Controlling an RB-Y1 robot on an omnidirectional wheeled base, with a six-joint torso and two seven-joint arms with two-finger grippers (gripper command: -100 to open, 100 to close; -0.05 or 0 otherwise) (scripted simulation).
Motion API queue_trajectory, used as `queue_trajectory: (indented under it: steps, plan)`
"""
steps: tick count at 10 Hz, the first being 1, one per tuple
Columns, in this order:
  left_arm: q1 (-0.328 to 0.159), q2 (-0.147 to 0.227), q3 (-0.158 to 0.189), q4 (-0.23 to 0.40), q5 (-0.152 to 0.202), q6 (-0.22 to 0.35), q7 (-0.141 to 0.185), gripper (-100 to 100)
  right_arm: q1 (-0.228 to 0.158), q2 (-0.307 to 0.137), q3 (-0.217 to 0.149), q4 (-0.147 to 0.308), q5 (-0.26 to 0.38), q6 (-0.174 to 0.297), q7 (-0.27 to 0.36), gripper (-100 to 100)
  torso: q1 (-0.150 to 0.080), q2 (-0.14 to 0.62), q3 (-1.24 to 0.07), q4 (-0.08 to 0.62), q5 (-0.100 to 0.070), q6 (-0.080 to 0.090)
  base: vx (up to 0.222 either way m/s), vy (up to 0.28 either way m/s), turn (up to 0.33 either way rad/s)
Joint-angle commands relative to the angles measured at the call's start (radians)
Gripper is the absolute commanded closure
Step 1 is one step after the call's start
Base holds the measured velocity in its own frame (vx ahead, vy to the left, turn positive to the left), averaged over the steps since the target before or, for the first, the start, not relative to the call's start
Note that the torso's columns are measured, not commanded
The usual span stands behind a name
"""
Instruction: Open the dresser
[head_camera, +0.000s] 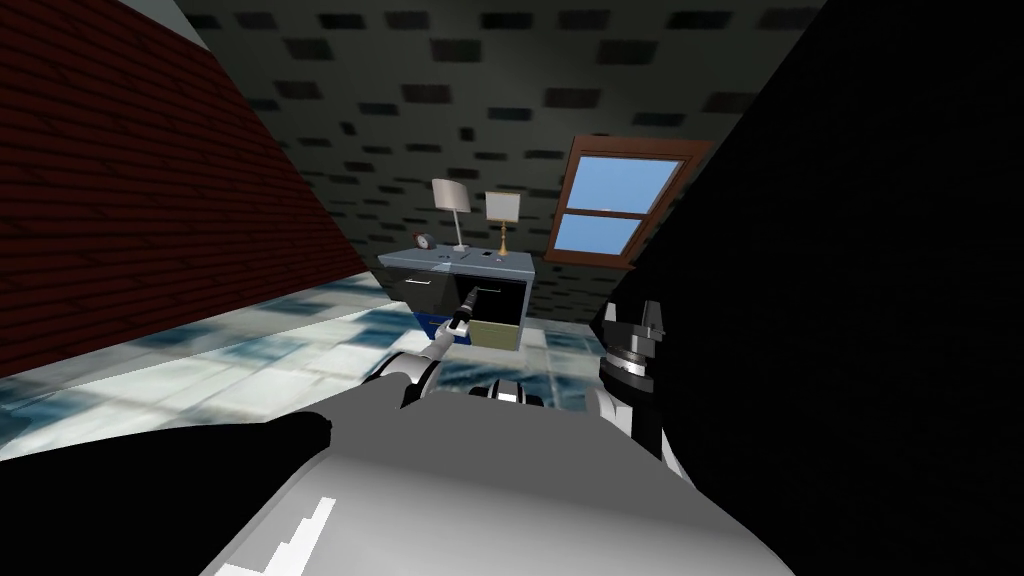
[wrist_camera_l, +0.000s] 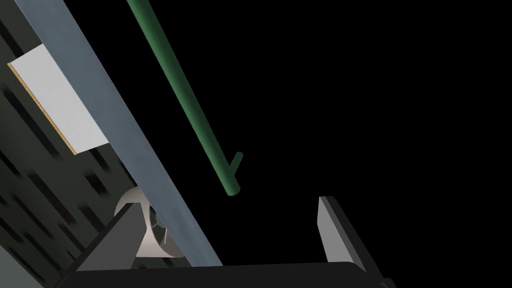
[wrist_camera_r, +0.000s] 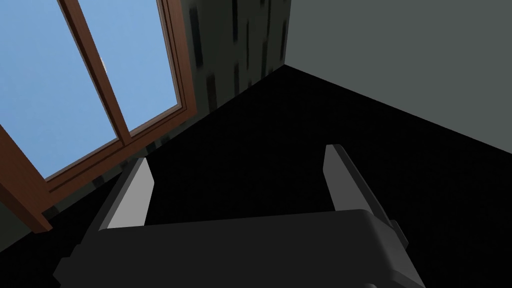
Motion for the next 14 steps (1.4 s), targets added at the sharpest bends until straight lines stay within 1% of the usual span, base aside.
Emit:
queue_trajectory:
  steps: [1,2,3,4,5,6,7,8,9,10,11,12,13,14]
  plan:
    - [0.017,0.003,-0.051,-0.053,0.073,0.023,-0.053,-100,0.0,0.0,0.0,0.0,0.0,0.0,0.0,0,0.001,-0.003,-0.002,-0.001,0.0,0.0,0.038,0.013,0.042]
    - [0.026,0.004,-0.085,-0.083,0.107,0.035,-0.087,-100,0.0,0.0,0.0,0.0,0.0,0.0,0.0,0,-0.001,-0.004,-0.003,-0.002,0.0,0.001,0.034,0.008,0.057]
    - [0.026,0.004,-0.085,-0.083,0.124,0.035,-0.087,-100,0.0,0.0,0.0,0.0,0.0,0.0,0.0,0,-0.001,-0.006,-0.004,-0.002,0.0,0.0,0.026,0.007,0.046]
    - [0.036,0.006,-0.12,-0.112,0.16,0.047,-0.121,-100,0.0,0.0,0.0,0.0,0.0,0.0,0.0,0,-0.001,-0.007,-0.004,-0.002,0.0,0.0,0.034,0.013,0.087]
    - [0.036,0.006,-0.12,-0.112,0.174,0.047,-0.121,-100,0.0,0.0,0.0,0.0,0.0,0.0,0.0,0,0.0,-0.007,-0.005,-0.002,0.0,0.0,0.032,0.01,0.038]
    - [0.045,0.007,-0.155,-0.142,0.211,0.059,-0.155,-100,0.0,0.0,0.0,0.0,0.0,0.0,0.0,0,0.0,-0.007,-0.004,-0.002,0.0,0.001,0.035,0.015,0.069]
    - [0.045,0.007,-0.155,-0.142,0.224,0.059,-0.155,-100,0.0,0.0,0.0,0.0,0.0,0.0,0.0,0,0.0,-0.007,-0.004,-0.002,0.0,0.0,0.034,0.015,0.044]
    - [0.054,0.009,-0.189,-0.172,0.262,0.071,-0.189,-100,0.0,0.0,0.0,0.0,0.0,0.0,0.0,0,0.0,-0.006,-0.004,-0.002,0.0,0.0,0.039,0.009,0.08]
    - [0.054,0.009,-0.189,-0.172,0.274,0.071,-0.189,-100,0.0,0.0,0.0,0.0,0.0,0.0,0.0,0,-0.001,-0.006,-0.004,-0.002,0.0,0.0,0.032,0.002,0.04]
    - [0.063,0.011,-0.224,-0.202,0.312,0.083,-0.223,-100,0.0,0.0,0.0,0.0,0.0,0.0,0.0,0,-0.001,-0.006,-0.004,-0.002,0.0,0.001,0.038,0.011,0.078]
    - [0.063,0.011,-0.224,-0.202,0.324,0.083,-0.223,-100,0.0,0.0,0.0,0.0,0.0,0.0,0.0,0,0.0,-0.006,-0.004,-0.002,0.0,0.0,0.033,0.008,0.045]
    - [0.073,0.012,-0.259,-0.231,0.363,0.095,-0.258,-100,0.0,0.0,0.0,0.0,0.0,0.0,0.0,0,0.0,-0.006,-0.004,-0.002,0.0,0.0,0.043,0.007,0.068]
    - [0.073,0.012,-0.259,-0.231,0.374,0.095,-0.258,-100,0.0,0.0,0.0,0.0,0.0,0.0,0.0,0,0.0,-0.007,-0.004,-0.002,0.0,0.0,0.035,0.004,0.042]
    - [0.082,0.014,-0.293,-0.261,0.413,0.107,-0.292,-100,0.0,0.0,0.0,0.0,0.0,0.0,0.0,0,-0.001,-0.006,-0.004,-0.002,0.0,0.0,0.037,0.011,0.097]
